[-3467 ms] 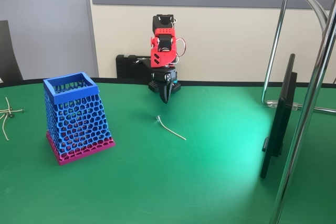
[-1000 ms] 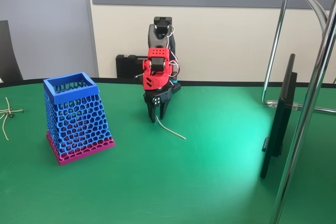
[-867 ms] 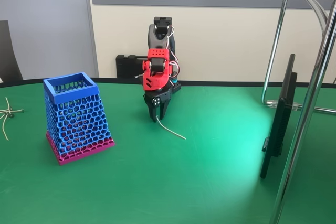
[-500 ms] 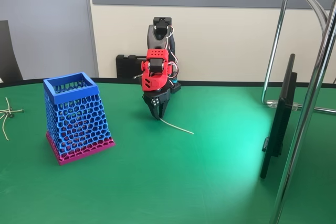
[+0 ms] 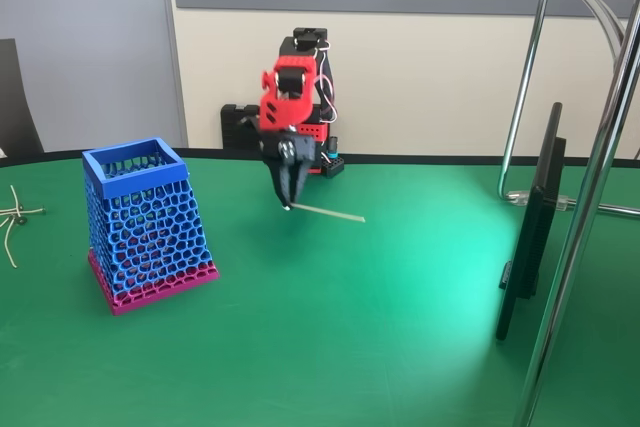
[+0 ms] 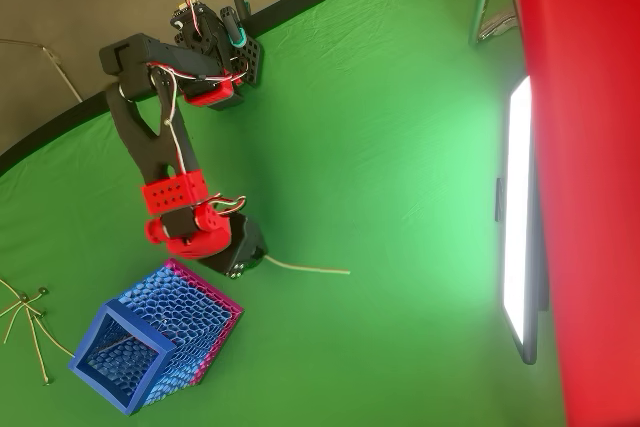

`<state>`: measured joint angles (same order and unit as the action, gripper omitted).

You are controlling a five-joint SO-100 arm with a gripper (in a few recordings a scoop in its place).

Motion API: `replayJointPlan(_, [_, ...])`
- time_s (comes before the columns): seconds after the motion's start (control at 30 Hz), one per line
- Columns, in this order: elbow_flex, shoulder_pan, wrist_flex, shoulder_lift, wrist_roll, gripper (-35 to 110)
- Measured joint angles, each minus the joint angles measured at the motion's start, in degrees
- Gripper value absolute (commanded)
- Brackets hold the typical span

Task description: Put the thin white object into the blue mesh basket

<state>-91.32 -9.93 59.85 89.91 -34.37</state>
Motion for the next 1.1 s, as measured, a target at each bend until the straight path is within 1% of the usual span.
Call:
replayJointPlan(0.13, [2.81, -6.5, -9.4, 5.01, 6.68, 1])
replayJointPlan(0.33, [3.08, -15.12, -27.25, 7.56, 18.98, 1])
replayJointPlan(0.5, [3.78, -19.16, -40.34, 7.56, 34.28, 1])
replayJointPlan(0.63, [3.78, -21.53, -48.34, 7.65, 46.41, 1])
replayJointPlan(0.7, [3.08, -22.94, -54.93, 7.82, 55.28, 1])
replayJointPlan(0.87, [1.32, -26.28, -63.81, 8.17, 74.44, 1])
replayJointPlan(0.97, [0.79, -26.72, -65.48, 8.09, 84.37, 1])
replayJointPlan(1.03, [0.09, -26.72, -66.53, 7.29, 93.34, 1])
replayJointPlan(1.1, [-0.79, -26.72, -67.15, 5.98, 98.53, 1])
